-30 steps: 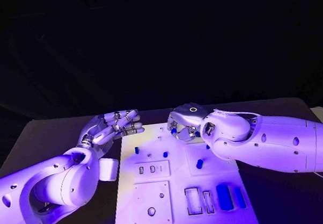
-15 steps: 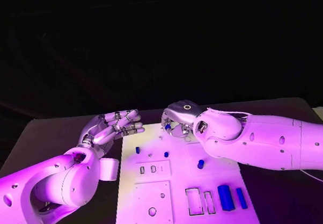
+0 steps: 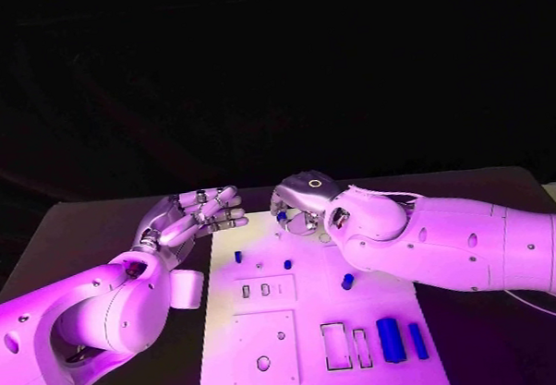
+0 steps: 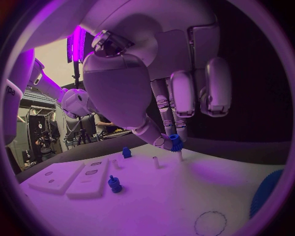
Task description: Assemble the parts on the task board
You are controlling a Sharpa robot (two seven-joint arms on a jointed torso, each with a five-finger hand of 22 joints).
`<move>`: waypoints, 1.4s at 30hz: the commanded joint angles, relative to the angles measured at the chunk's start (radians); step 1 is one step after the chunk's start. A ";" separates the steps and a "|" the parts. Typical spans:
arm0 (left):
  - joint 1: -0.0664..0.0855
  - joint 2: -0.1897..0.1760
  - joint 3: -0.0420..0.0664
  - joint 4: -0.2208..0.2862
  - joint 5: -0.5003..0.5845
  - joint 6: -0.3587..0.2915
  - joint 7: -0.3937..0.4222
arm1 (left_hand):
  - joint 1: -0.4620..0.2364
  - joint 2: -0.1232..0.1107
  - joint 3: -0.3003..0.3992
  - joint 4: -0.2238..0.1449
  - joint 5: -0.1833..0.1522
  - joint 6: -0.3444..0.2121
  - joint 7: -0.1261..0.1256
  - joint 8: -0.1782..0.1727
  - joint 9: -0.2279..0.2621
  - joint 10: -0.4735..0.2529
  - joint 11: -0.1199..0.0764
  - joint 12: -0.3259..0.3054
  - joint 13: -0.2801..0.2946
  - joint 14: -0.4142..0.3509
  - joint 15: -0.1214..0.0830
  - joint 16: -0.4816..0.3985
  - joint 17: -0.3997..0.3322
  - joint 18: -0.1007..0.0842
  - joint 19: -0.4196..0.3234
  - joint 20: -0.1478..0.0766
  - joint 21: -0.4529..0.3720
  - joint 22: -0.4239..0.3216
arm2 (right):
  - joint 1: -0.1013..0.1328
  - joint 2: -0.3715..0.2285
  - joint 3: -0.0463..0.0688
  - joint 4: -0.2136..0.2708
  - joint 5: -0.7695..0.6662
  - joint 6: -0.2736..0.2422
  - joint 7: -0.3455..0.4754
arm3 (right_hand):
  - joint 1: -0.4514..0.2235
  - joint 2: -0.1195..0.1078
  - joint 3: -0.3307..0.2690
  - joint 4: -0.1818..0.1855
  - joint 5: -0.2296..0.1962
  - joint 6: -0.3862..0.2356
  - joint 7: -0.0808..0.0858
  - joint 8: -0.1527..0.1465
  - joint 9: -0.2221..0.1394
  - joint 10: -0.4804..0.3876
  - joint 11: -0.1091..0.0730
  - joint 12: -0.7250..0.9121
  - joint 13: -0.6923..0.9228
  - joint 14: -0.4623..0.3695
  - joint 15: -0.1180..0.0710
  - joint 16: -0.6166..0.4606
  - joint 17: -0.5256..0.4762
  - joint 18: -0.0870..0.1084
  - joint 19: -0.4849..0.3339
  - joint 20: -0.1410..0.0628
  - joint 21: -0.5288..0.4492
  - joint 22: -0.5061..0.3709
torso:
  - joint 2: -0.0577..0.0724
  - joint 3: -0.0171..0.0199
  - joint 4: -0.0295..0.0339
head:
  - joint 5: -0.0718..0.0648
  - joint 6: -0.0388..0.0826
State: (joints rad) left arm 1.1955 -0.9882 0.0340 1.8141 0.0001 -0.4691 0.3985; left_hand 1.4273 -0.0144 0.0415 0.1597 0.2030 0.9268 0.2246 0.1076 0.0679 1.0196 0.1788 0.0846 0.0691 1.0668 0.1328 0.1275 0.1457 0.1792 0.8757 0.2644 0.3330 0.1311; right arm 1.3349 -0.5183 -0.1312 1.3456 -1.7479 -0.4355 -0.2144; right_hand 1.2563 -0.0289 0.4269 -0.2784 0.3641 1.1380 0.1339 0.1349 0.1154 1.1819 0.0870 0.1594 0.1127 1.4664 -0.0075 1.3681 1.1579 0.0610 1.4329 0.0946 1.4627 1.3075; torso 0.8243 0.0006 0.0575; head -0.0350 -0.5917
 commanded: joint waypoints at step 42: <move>0.011 0.005 0.001 0.001 0.000 0.021 0.004 | 0.001 0.006 0.001 -0.007 0.001 -0.002 0.003 -0.008 -0.001 -0.008 0.000 -0.005 -0.001 -0.006 0.004 -0.007 0.002 0.003 -0.009 0.004 -0.005 -0.002 | -0.004 0.028 0.000 -0.051 -0.019 0.055 0.004 | -0.020 -0.027 0.028 0.032 -0.021 -0.053 0.023 -0.036 0.000 -0.042 0.003 -0.030 0.017 0.020 0.014 -0.017 -0.050 -0.002 -0.041 0.016 -0.030 0.006 | 0.009 -0.0004 0.0042 | -0.001 -0.013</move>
State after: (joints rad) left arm 1.2042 -0.9857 0.0342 1.8139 0.0003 -0.4681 0.3977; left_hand 1.4273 -0.0145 0.0415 0.1598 0.2030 0.9269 0.2246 0.1036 0.0679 1.0197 0.1789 0.0846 0.0691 1.0669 0.1327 0.1275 0.1463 0.1793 0.8721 0.2680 0.3330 0.1303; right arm 1.3317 -0.4909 -0.1310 1.2976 -1.7558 -0.3961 -0.2141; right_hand 1.2400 -0.0452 0.4574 -0.2527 0.3458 1.0911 0.1578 0.1017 0.1170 1.1480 0.0869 0.1356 0.1228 1.4662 0.0032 1.3539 1.1133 0.0611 1.3973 0.1107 1.4364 1.3079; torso 0.8330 0.0002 0.0609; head -0.0373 -0.6043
